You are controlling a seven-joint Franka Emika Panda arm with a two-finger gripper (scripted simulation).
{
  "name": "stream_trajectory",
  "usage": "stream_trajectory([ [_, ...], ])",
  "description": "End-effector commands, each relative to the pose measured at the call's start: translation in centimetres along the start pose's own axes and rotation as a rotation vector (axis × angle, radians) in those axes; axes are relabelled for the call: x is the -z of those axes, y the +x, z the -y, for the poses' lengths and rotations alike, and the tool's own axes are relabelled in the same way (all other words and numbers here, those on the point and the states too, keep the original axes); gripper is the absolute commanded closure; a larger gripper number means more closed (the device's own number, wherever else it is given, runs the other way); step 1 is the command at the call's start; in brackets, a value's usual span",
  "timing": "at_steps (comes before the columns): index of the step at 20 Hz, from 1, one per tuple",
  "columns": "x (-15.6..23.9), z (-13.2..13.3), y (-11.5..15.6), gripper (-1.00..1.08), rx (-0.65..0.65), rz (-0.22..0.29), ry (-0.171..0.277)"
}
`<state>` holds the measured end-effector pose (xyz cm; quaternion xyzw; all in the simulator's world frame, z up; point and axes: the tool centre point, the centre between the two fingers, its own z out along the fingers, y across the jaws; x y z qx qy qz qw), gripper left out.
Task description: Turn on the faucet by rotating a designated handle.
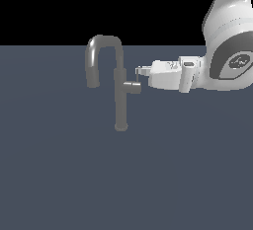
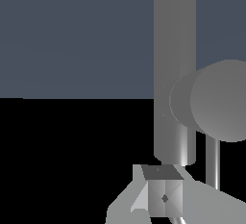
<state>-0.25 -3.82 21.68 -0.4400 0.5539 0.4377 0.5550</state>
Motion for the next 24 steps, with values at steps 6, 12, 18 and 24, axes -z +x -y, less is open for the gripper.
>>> stream_trajectory([
  [6, 0.0, -1.3, -0.6, 1.08, 0.0, 0.0, 0.0],
  [12, 0.0, -3.4, -0.8, 1.08, 0.0, 0.0, 0.0],
  [18, 0.0, -4.0, -0.9, 1.08, 0.013, -0.001, 0.005],
  [24, 0.0, -6.6, 0.4, 1.08, 0.001, 0.001, 0.0],
])
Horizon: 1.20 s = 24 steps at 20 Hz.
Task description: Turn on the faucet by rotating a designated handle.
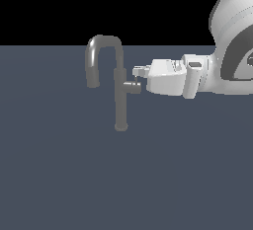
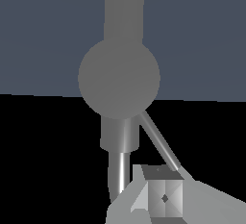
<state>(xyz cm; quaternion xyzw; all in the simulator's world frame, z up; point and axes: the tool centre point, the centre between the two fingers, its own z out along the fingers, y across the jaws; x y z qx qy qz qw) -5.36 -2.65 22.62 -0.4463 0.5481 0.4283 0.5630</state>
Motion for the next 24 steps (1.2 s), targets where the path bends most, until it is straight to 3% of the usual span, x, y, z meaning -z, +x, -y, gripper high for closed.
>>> stream_trajectory([
  [1, 0.0, -1.4, 1.3, 1.08, -0.029, -0.001, -0.005],
  [2, 0.0, -0.3, 0.1, 1.08, -0.001, 0.001, 0.0],
  [10, 0.0, -3.1, 3.7, 1.08, -0.029, -0.001, -0.005],
  [11, 0.1, -1.7, 1.2, 1.08, 0.021, 0.008, -0.003],
  [19, 0.0, -3.4, 6.3, 1.08, -0.028, 0.0, -0.005],
  [20, 0.0, -3.4, 6.3, 1.08, -0.028, 0.0, -0.005],
  [21, 0.1, -2.2, 3.7, 1.08, 0.021, 0.012, -0.005],
  [24, 0.0, -2.2, 5.3, 1.08, 0.006, 0.008, -0.005],
])
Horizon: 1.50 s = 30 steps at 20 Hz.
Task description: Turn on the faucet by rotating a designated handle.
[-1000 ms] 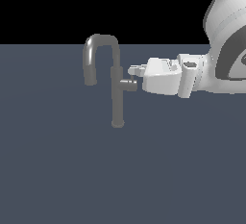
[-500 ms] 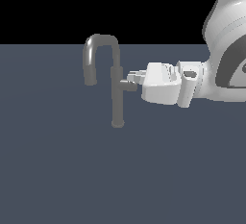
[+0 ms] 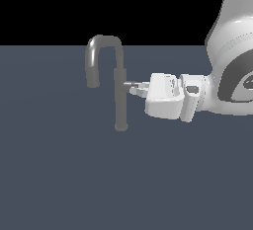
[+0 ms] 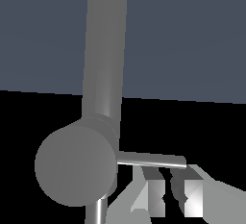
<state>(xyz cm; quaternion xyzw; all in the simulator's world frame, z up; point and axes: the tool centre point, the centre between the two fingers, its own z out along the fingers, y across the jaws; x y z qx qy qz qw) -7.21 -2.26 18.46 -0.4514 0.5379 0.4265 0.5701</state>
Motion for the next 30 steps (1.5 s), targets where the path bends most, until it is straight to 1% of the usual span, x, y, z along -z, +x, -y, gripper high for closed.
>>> stream_trajectory([
  [1, 0.0, -0.3, 1.8, 1.08, -0.022, -0.007, 0.001],
  [7, 0.0, -0.5, 5.0, 1.08, -0.052, -0.014, 0.001],
  [8, 0.0, -0.5, 5.0, 1.08, -0.052, -0.014, 0.001],
  [9, 0.1, 0.6, 1.3, 1.08, 0.011, 0.013, -0.006],
  [21, 0.0, 1.7, 6.8, 1.08, -0.052, -0.014, 0.001],
  [22, 0.0, 1.7, 6.8, 1.08, -0.052, -0.014, 0.001],
  [23, 0.8, 1.2, 2.1, 1.08, 0.004, 0.033, -0.021],
  [30, 0.4, 2.8, 4.6, 1.08, -0.023, 0.011, -0.011],
])
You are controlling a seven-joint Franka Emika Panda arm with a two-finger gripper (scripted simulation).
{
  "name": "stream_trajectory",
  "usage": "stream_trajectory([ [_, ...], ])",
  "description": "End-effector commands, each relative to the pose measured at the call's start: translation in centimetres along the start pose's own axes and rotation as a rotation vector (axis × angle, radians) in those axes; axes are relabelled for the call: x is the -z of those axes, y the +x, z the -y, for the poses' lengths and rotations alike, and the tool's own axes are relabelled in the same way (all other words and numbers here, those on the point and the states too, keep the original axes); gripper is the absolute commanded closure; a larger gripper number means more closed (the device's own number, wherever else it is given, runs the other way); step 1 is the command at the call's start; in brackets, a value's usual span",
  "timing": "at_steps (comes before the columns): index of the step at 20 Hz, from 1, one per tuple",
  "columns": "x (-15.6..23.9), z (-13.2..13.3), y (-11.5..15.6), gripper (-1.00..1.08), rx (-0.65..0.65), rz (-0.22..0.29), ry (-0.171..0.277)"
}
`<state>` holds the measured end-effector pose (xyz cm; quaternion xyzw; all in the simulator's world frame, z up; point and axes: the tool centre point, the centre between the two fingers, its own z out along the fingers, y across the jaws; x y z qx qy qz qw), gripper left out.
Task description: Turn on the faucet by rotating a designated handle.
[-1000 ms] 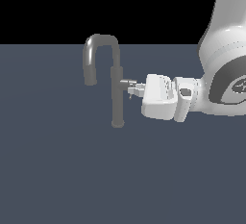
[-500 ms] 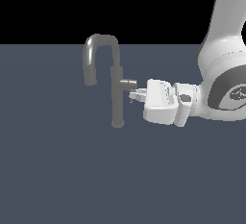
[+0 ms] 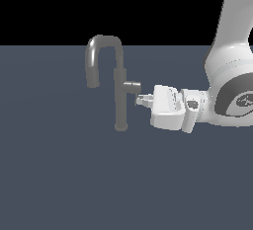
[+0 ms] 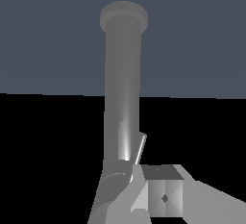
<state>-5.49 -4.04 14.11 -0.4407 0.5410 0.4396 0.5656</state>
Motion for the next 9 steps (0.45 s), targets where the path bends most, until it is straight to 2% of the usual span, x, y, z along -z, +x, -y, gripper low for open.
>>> stream_trajectory([
  [1, -1.1, 1.2, 0.5, 1.08, 0.006, -0.005, -0.006],
  [9, -1.3, 2.7, 2.8, 1.08, -0.019, -0.026, 0.005],
])
